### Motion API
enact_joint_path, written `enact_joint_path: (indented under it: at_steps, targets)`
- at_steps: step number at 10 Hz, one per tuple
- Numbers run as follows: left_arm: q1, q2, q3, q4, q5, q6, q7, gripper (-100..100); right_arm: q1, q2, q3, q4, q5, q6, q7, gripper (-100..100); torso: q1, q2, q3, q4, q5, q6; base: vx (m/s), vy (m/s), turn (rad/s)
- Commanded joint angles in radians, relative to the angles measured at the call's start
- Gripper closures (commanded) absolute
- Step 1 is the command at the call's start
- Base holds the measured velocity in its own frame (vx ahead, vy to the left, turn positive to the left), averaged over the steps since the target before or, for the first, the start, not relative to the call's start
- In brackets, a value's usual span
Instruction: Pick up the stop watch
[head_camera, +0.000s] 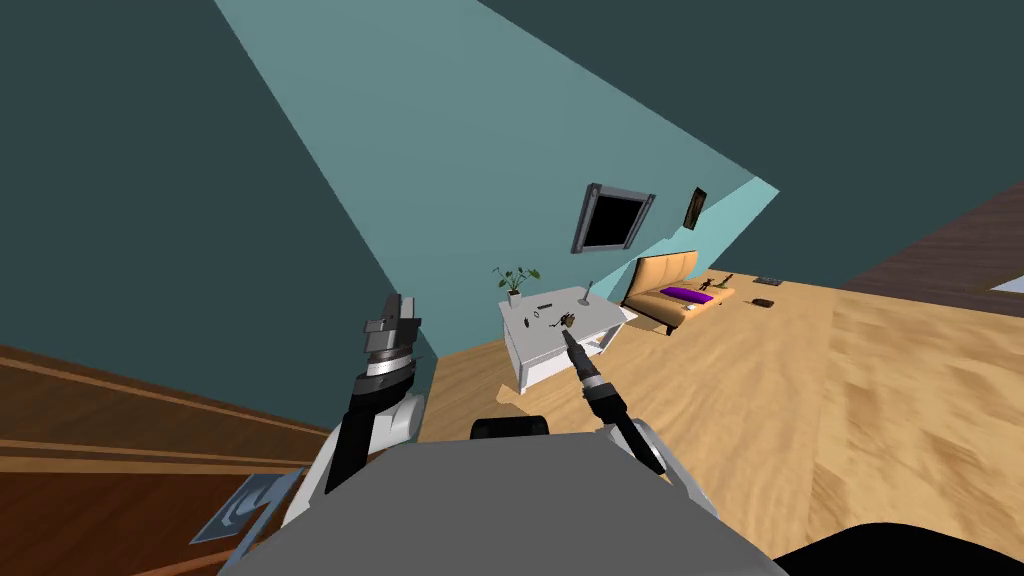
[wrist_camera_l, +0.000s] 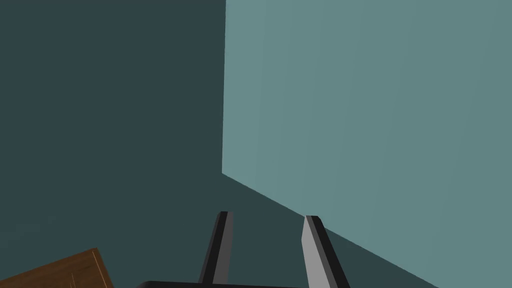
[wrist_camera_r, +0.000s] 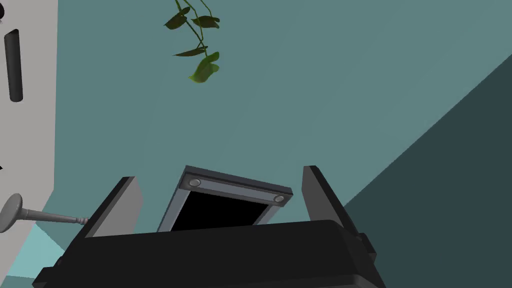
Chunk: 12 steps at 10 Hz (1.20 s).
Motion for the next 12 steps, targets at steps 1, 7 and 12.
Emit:
enact_joint_path:
  at_steps: [1, 7, 12]
  targets:
    - [0.000, 0.000, 0.000, 0.000, 0.000, 0.000, 0.000, 0, 0.018, -0.047, 0.009, 0.034, 0.014, 0.036, -0.001, -100, 0.000, 0.000, 0.000, 0.000, 0.000, 0.000, -0.107, 0.051, 0.160]
    - [0.000, 0.000, 0.000, 0.000, 0.000, 0.000, 0.000, 0, 0.058, -0.143, 0.039, 0.143, 0.058, 0.098, 0.006, -100, 0.000, -0.005, -0.003, -0.001, 0.000, 0.000, -0.049, 0.050, 0.155]
    - [0.000, 0.000, 0.000, 0.000, 0.000, 0.000, 0.000, 0, 0.074, -0.256, 0.070, 0.285, 0.117, 0.163, 0.012, -100, -0.002, -0.010, -0.006, -0.002, 0.000, 0.000, 0.026, 0.039, 0.238]
